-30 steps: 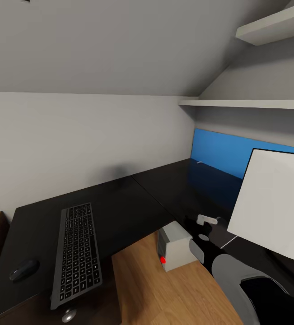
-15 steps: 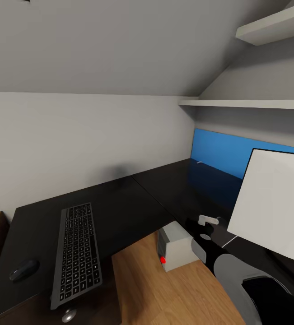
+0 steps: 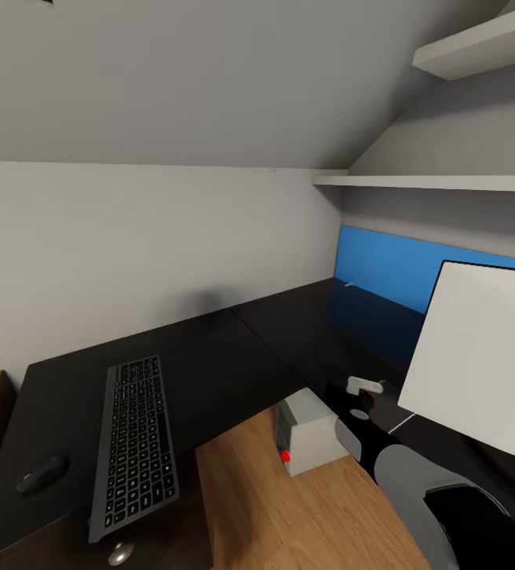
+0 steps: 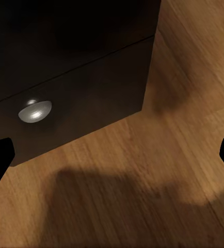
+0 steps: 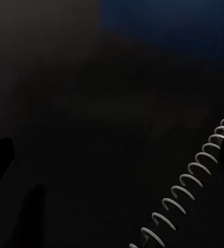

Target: In the bedroom, organize the workspace by keeping the computer under the desk, ensuring the monitor is on the desk, placing the keyboard on the desk next to the monitor, placing the mouse on the desk next to the keyboard, moving the folder from the swivel chair onto the desk next to the mouse, stacking the notebook on top of the folder with the pen on top of the notebook, and positioning the swivel chair next to the desk.

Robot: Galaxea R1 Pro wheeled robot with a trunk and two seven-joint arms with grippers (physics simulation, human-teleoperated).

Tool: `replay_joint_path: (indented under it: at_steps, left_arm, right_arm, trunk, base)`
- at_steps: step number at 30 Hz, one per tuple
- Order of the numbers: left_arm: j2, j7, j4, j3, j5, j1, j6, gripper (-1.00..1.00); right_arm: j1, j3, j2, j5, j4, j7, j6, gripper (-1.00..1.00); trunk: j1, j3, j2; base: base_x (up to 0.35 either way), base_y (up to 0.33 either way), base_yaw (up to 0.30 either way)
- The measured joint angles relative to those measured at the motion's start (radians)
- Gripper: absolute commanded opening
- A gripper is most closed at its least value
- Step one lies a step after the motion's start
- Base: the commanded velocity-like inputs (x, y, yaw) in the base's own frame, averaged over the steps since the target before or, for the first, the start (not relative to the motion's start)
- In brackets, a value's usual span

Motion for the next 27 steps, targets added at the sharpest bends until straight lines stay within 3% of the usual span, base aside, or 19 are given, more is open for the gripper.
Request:
replay_joint_path:
  at_steps: [16,27]
  left_arm:
    - [-0.001,0.001,0.000,0.000,0.000,0.000,0.000,1.00]
    - [-0.001,0.001,0.000,0.000,0.000,0.000,0.000,1.00]
  right_arm:
    - [0.000,0.001,0.001,-0.001,-0.007,0.024,0.010,1.00]
    - [0.000,0.006,0.001,-0.004,-0.005,0.036,0.012,1.00]
  trunk:
    - [0.000,0.000,0.000]
    - [0.000,0.000,0.000]
  base:
    - [-0.001,0.001,0.000]
    - [-0.115,0.091,0.000]
